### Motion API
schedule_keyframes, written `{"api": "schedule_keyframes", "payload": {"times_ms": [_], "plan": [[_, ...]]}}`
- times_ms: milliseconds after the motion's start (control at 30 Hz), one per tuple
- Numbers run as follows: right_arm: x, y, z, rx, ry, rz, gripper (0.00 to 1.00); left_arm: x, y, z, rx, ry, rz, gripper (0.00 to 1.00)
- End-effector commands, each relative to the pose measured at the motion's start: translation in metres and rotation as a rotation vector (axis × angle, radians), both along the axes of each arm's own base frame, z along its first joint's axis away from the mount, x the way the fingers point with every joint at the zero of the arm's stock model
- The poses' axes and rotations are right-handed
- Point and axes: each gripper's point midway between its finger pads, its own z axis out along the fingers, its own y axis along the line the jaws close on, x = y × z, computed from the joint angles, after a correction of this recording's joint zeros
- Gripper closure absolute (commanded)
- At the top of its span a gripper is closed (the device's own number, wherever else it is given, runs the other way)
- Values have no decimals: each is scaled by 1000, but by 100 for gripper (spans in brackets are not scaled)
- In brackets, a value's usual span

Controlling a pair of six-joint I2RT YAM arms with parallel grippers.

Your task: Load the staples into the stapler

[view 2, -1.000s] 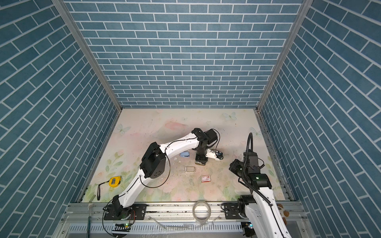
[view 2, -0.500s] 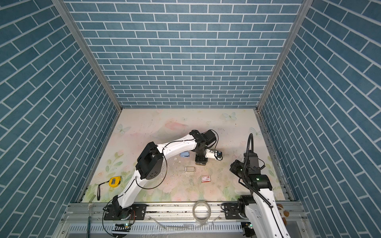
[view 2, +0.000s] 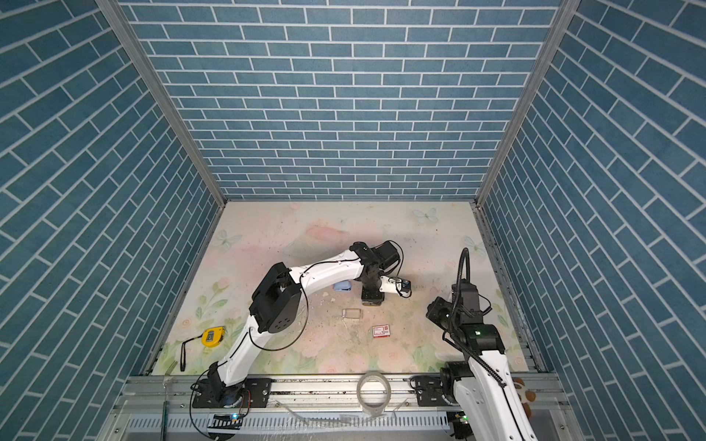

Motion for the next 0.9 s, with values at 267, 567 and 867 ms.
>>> {"api": "schedule_keyframes", "payload": {"times_ms": [267, 567, 867], "plan": [[0, -6, 7, -12, -2, -40, 76, -3, 0, 28, -47, -9, -10, 40], [23, -16, 32, -77, -135, -58, 47, 5, 6, 63, -136, -21, 48, 26], [65, -38, 68, -268, -327, -79, 1, 43, 60, 135, -322, -49, 281, 0]]}}
